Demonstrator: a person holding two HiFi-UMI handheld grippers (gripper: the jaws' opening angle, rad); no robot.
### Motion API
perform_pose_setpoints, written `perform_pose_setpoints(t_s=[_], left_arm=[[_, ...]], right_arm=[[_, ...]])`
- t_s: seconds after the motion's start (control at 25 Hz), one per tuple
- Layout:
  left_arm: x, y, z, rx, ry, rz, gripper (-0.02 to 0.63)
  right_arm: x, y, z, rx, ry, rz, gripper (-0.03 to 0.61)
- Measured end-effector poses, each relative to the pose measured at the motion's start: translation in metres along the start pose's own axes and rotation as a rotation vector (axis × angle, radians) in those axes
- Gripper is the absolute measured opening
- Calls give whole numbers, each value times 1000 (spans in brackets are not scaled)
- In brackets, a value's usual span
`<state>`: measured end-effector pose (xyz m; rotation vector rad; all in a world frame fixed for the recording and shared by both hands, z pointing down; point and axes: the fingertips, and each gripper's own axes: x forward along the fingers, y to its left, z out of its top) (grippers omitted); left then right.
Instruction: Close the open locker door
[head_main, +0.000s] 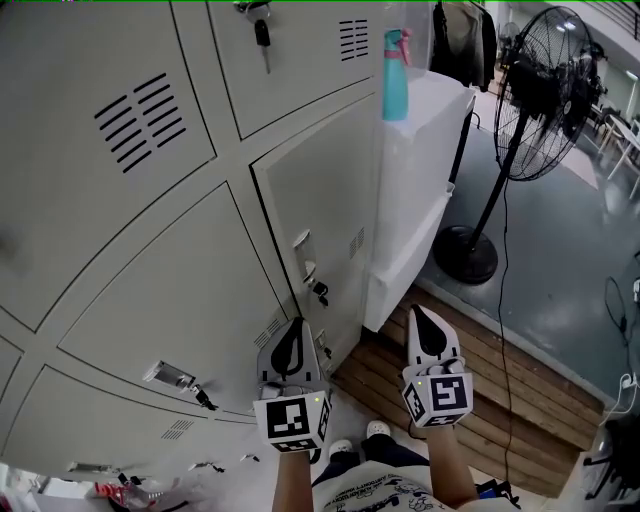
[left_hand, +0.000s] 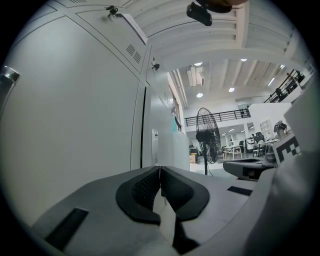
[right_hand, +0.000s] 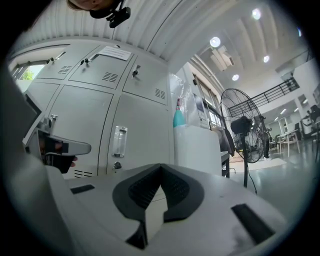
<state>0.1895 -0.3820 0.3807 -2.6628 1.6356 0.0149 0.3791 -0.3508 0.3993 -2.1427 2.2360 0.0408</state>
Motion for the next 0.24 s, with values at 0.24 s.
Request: perform_pose_setpoints(t_s=[0.24], left_arm=[[-2, -2, 2, 2, -1, -4, 8]], right_arm=[[-3, -1, 1, 5, -2, -6, -5]])
